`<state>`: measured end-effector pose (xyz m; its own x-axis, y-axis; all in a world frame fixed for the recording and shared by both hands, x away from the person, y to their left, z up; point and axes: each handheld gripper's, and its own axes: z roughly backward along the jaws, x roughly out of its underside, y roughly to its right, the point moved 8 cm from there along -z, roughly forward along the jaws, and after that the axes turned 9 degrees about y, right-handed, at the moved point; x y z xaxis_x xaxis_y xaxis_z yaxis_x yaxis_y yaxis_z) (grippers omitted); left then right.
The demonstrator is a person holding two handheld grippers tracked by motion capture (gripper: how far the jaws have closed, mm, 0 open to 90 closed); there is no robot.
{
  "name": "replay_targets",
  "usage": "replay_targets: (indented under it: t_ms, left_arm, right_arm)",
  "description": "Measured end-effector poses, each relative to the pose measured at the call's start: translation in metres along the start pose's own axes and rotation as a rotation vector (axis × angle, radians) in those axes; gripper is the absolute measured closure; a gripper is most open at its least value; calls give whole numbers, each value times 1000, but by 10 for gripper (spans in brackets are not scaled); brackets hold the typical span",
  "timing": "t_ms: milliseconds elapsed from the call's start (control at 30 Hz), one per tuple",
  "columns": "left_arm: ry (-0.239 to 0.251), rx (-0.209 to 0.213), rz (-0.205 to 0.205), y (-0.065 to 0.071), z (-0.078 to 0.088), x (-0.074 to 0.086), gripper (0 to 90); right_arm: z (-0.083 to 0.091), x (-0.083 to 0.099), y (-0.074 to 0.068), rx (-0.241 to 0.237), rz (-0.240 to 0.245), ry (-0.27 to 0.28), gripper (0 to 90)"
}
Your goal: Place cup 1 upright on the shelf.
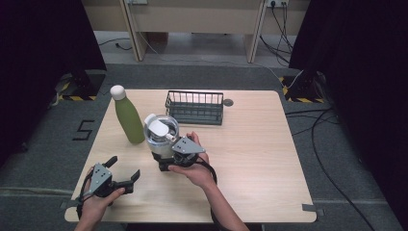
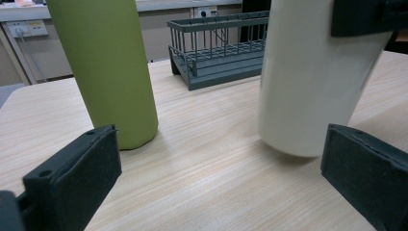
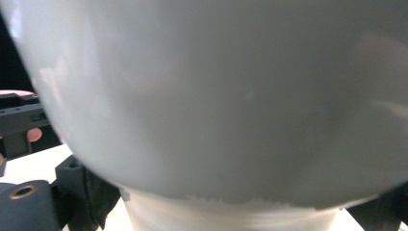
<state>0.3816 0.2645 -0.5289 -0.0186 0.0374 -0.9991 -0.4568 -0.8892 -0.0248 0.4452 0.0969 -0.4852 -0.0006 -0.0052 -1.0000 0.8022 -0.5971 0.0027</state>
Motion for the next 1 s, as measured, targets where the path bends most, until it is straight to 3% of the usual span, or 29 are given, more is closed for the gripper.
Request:
replay_targets:
  t_ms: [233, 567, 1000]
  left_arm:
    - [-3, -1, -3, 0, 0, 0, 0]
    - [-5, -3, -4, 0, 0, 0, 0]
    - [-6, -2, -3, 0, 0, 1, 0]
  right_arm:
    - [13, -13, 23, 68, -23, 32, 95]
    - [29, -24, 54, 163, -12, 54, 94]
    - [37, -34, 73, 232, -13, 71, 94]
